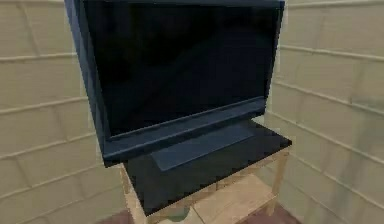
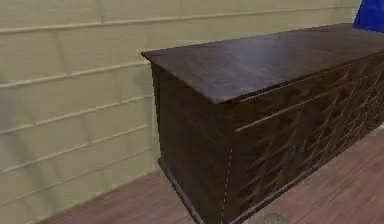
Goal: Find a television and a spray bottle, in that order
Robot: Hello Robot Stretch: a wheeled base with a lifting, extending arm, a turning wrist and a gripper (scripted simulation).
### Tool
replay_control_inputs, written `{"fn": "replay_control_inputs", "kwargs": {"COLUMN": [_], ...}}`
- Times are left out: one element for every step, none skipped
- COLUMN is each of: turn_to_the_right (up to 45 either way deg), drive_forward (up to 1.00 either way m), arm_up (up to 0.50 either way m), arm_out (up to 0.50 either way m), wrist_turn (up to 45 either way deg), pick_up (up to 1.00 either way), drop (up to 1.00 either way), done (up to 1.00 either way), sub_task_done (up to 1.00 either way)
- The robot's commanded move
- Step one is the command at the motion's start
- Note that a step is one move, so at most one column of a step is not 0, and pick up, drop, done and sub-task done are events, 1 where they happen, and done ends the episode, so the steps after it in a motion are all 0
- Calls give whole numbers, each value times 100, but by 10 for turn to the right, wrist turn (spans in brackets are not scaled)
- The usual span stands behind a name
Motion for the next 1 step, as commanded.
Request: {"fn": "replay_control_inputs", "kwargs": {"turn_to_the_right": [0], "drive_forward": [0], "arm_up": [0], "arm_out": [0], "wrist_turn": [0], "pick_up": [0], "drop": [0], "done": [0], "sub_task_done": [100]}}
